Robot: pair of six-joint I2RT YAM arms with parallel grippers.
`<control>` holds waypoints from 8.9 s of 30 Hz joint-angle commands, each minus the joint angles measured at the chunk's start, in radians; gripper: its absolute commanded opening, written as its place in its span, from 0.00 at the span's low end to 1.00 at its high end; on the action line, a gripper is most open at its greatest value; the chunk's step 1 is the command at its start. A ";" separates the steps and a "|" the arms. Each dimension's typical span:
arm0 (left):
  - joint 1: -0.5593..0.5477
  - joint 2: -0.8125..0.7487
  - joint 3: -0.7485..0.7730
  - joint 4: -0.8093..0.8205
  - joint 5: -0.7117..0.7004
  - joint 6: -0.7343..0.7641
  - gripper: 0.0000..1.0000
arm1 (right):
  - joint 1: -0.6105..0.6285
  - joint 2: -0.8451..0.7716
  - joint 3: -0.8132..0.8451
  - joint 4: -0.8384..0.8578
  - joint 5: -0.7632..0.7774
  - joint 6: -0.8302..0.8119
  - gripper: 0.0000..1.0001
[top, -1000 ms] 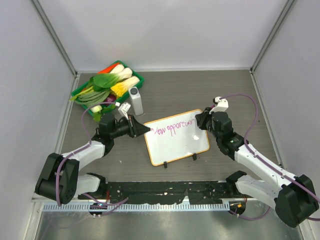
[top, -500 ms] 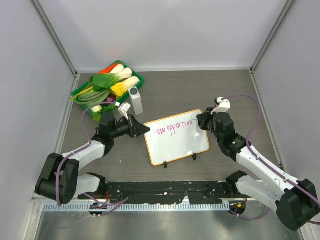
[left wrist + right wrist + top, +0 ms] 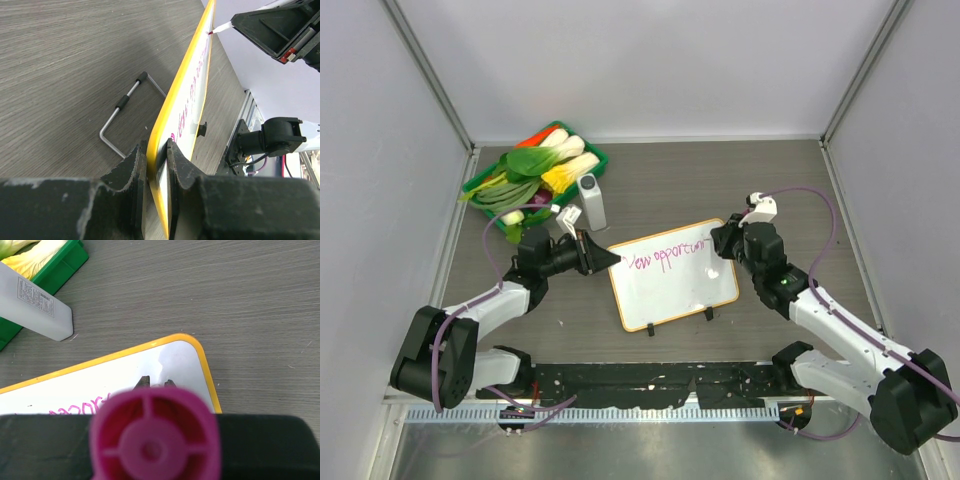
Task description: Write a sentence on the whiteboard
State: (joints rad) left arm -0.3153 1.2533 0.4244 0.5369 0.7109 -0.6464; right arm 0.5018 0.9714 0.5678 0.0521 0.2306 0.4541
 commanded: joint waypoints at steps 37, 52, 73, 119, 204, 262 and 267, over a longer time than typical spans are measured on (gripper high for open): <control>-0.010 0.001 0.004 -0.049 -0.056 0.082 0.00 | -0.003 -0.020 -0.014 0.009 0.016 0.005 0.01; -0.008 0.003 0.005 -0.048 -0.056 0.082 0.00 | -0.003 -0.045 -0.062 -0.038 -0.027 0.012 0.01; -0.008 -0.005 0.005 -0.051 -0.056 0.083 0.00 | -0.003 -0.048 -0.003 -0.026 0.044 -0.008 0.01; -0.008 -0.011 0.004 -0.052 -0.059 0.085 0.00 | -0.005 -0.076 -0.048 -0.067 0.027 0.006 0.01; -0.008 -0.005 0.004 -0.055 -0.059 0.085 0.00 | -0.003 0.021 0.050 -0.006 0.112 -0.018 0.01; -0.010 -0.011 0.002 -0.054 -0.057 0.083 0.00 | -0.003 -0.057 0.086 -0.081 0.142 -0.034 0.01; -0.010 -0.012 0.001 -0.055 -0.059 0.085 0.00 | -0.003 -0.039 0.095 -0.080 0.164 -0.038 0.01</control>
State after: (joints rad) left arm -0.3199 1.2472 0.4244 0.5251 0.7086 -0.6456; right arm 0.5011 0.9360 0.6174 -0.0536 0.3458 0.4313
